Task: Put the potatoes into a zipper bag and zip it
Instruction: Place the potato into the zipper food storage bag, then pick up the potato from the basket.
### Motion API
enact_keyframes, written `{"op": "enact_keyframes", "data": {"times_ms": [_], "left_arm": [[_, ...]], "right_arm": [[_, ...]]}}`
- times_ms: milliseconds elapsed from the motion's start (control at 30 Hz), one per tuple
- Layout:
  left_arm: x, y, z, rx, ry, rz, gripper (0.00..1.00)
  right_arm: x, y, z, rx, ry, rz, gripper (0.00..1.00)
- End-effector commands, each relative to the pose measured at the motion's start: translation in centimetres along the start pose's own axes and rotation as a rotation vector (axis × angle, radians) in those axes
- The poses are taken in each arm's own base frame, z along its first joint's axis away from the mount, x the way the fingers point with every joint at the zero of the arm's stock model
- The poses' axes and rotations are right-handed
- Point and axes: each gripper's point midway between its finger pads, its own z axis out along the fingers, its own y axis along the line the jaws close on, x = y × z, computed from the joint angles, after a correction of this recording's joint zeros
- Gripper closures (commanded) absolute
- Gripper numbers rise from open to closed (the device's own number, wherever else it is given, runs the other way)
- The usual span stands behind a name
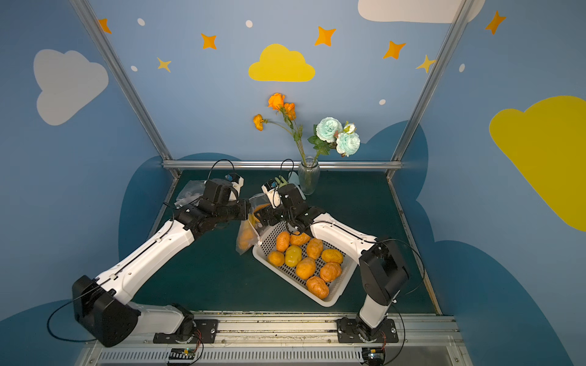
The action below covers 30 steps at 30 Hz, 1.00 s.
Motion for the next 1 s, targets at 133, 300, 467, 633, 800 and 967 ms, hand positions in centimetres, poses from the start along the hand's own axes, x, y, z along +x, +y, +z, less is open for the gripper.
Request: {"op": "enact_keyframes", "data": {"times_ms": [133,300,467,633,800,967], "left_arm": [[-0.9,0.3,-0.6,-0.032,-0.031,-0.001,0.97],[-0.9,0.6,-0.8,-0.046,-0.03,-0.007,0.97],[-0.7,1.0,-1.0,-0.07,-0.026,-0.007,0.97],[-0.7,1.4,-1.1,-0.091,-0.025,-0.008,0.97],[-0.7,1.2,-1.3,-0.081,-0.024,-0.013,0.97],[-0.6,1.2,-1.3,-0.076,-0.022,-0.013,0.97]], "right_arm": [[-2.9,1.0,-6.1,0.015,-0.131,-0.029,0.08],[-1.0,-3.1,-9.8,0.27,-0.156,0.076,0.1],[4.3,-7.8,-11.2,0.485,-0.157,0.271,0.23],[9.0,-7.7,-8.4,0.416,-0.074,0.406,0.28],[10.5,-5.8,-5.2,0.291,0.065,0.441,0.28],[12.7,-4.9,-1.2,0.203,0.182,0.486,0.35]]}}
